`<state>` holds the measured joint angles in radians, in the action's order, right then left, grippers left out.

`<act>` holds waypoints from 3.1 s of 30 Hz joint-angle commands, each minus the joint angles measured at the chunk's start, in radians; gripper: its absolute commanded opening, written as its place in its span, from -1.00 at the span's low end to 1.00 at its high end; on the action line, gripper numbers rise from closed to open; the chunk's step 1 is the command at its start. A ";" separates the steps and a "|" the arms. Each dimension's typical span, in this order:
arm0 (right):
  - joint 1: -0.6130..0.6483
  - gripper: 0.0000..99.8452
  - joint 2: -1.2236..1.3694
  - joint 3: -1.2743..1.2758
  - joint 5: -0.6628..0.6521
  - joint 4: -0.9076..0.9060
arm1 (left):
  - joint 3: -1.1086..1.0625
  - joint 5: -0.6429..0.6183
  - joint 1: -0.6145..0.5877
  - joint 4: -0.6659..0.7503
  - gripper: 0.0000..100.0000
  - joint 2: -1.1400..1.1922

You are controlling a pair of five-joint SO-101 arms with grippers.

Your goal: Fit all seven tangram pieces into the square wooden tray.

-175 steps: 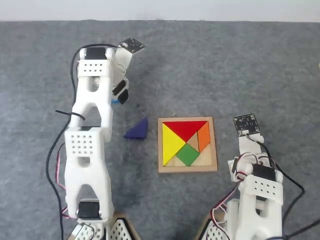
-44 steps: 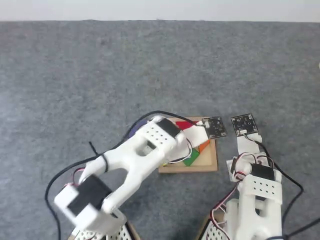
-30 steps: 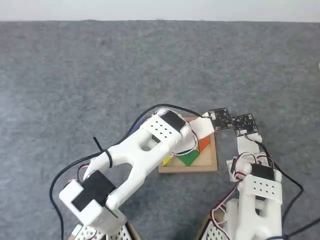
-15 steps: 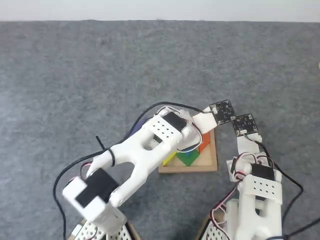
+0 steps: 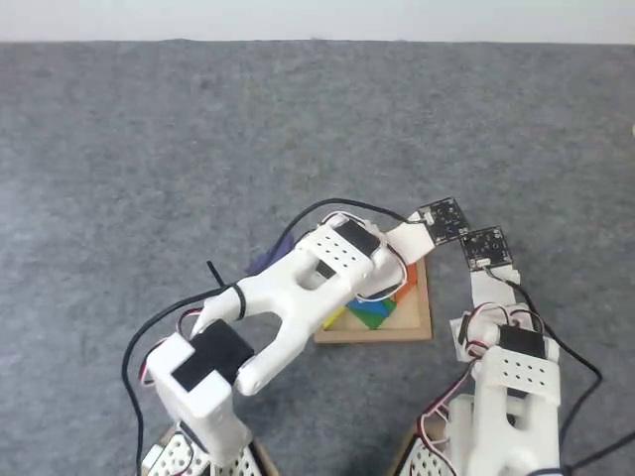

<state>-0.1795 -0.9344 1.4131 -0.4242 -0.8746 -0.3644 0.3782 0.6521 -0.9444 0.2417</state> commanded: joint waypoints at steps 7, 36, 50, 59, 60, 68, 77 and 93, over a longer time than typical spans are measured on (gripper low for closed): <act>0.013 -0.41 -0.018 -0.005 -0.015 0.015 | 0.022 -0.054 0.123 -0.043 -0.98 0.006; 0.013 -0.41 -0.018 -0.005 -0.015 0.015 | -0.050 -0.057 0.244 -0.164 -0.98 -0.003; 0.013 -0.41 -0.018 -0.005 -0.015 0.015 | -0.038 -0.117 0.298 -0.133 -0.98 -0.005; 0.010 -0.41 -0.018 -0.005 -0.015 0.015 | -0.035 -0.160 0.324 -0.129 -0.98 -0.005; 0.007 -0.41 -0.019 -0.005 -0.015 0.015 | -0.036 -0.175 0.324 -0.129 -0.98 -0.005; -0.283 -0.41 -0.033 -0.158 0.058 -0.070 | -0.038 -0.226 0.321 -0.127 -0.98 -0.005; -0.291 -0.41 -0.131 -0.216 0.064 -0.165 | -0.027 -0.270 0.293 -0.112 -0.98 -0.005; -0.298 -0.41 -0.255 -0.334 0.114 -0.302 | -0.007 -0.236 0.077 -0.315 -0.98 -0.336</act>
<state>-0.4618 -1.1370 1.1508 -0.3214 -1.1324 -0.3721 0.1220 0.7350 -1.2313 0.0008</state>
